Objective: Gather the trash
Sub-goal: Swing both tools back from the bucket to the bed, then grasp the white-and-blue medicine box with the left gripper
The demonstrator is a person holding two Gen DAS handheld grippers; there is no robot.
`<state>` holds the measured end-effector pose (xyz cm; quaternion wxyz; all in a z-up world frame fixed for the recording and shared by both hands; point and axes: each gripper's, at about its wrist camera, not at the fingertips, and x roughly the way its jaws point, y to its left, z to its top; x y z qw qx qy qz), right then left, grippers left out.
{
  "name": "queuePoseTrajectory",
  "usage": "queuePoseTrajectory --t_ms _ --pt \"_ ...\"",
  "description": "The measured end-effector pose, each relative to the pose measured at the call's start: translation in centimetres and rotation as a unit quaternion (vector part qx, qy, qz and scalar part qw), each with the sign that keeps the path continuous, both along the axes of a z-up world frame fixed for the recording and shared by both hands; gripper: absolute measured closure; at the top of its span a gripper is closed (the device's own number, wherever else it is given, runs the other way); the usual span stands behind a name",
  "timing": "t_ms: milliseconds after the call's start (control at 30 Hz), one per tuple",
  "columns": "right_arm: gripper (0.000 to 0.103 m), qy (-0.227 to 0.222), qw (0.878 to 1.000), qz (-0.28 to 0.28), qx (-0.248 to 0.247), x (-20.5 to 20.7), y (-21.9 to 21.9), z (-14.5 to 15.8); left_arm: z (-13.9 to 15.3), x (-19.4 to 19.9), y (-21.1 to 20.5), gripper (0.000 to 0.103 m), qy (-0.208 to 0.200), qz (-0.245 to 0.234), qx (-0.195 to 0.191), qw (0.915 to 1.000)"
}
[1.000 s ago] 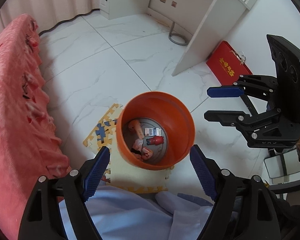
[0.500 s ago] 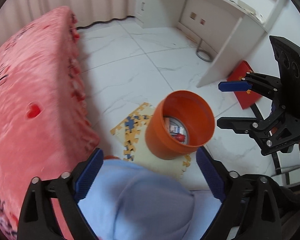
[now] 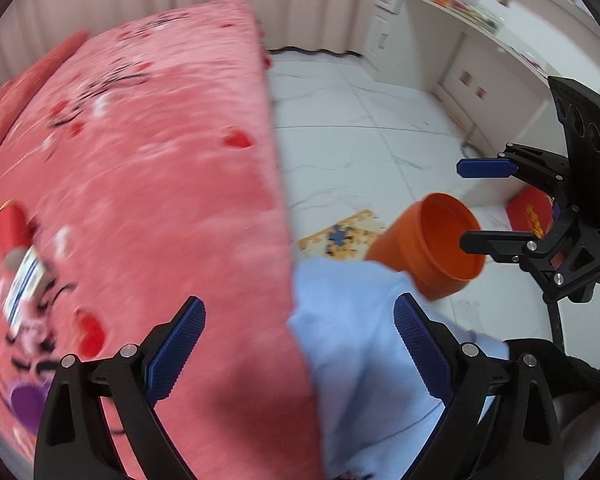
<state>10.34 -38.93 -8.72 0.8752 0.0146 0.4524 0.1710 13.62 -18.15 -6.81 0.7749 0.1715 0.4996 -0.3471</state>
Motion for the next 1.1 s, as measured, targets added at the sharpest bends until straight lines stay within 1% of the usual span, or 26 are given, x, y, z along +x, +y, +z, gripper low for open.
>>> queuePoseTrajectory --t_ms 67,333,567,700,800,933,1067,1100 --pt "0.015 -0.004 1.0 0.02 0.0 1.4 2.2 0.5 0.2 0.6 2.2 0.009 -0.005 0.021 0.003 0.9998" --pt "0.015 -0.013 0.996 0.085 -0.002 5.9 9.8 1.5 2.0 3.3 10.4 0.009 -0.022 0.075 0.013 0.9968" --pt "0.015 -0.008 0.992 0.124 -0.003 9.0 14.7 1.5 2.1 8.0 16.2 0.009 -0.028 0.104 0.042 0.9933" --pt "0.015 -0.001 0.991 0.135 -0.004 11.0 16.7 1.1 1.4 11.2 18.7 0.009 -0.014 0.113 0.046 0.9924" --pt "0.015 0.005 0.99 0.138 -0.004 12.6 17.7 0.5 0.8 13.1 19.5 0.009 -0.009 0.109 0.052 0.9926" --pt "0.015 0.016 0.99 0.142 -0.006 14.1 18.7 -0.4 -0.6 16.2 20.0 0.009 0.005 0.085 0.056 0.9948" --pt "0.015 0.024 0.989 0.148 -0.008 15.6 19.5 -1.2 -2.7 19.4 20.3 0.009 0.013 0.06 0.093 0.9938" --pt "0.015 0.026 0.989 0.148 -0.008 15.8 19.6 -1.4 -3.2 20.0 20.4 0.009 0.02 0.056 0.095 0.9937"
